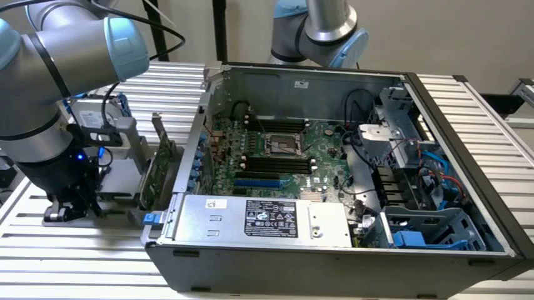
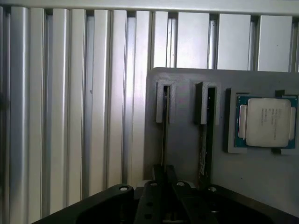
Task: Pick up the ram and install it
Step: 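Pick up the ram and move it above insertion slot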
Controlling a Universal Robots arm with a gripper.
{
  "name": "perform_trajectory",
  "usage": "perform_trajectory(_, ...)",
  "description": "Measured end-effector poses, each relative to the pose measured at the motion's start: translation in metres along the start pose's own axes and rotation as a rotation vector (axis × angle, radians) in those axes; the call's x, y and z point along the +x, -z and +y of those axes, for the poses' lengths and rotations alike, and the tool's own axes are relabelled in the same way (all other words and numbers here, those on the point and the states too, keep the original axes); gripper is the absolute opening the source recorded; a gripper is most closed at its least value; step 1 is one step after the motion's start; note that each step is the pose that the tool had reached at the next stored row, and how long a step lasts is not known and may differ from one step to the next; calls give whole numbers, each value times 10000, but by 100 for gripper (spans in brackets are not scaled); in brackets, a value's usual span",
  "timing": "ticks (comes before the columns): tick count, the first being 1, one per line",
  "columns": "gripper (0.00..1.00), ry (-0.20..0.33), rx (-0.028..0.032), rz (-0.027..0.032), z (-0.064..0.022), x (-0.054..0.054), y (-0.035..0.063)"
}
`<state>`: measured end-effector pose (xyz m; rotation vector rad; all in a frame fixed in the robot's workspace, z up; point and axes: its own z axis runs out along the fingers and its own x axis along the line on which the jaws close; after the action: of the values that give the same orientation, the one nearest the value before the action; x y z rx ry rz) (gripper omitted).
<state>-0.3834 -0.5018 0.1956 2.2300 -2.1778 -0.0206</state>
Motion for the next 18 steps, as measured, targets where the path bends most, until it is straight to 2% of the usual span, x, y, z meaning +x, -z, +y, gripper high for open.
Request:
perform_trajectory(4, 0, 0, 2, -1, 2, 0, 83)
perform_trajectory(7, 0, -1, 2, -1, 5, 1, 183)
perform_trajectory(18, 0, 1, 3, -2, 14, 5, 675)
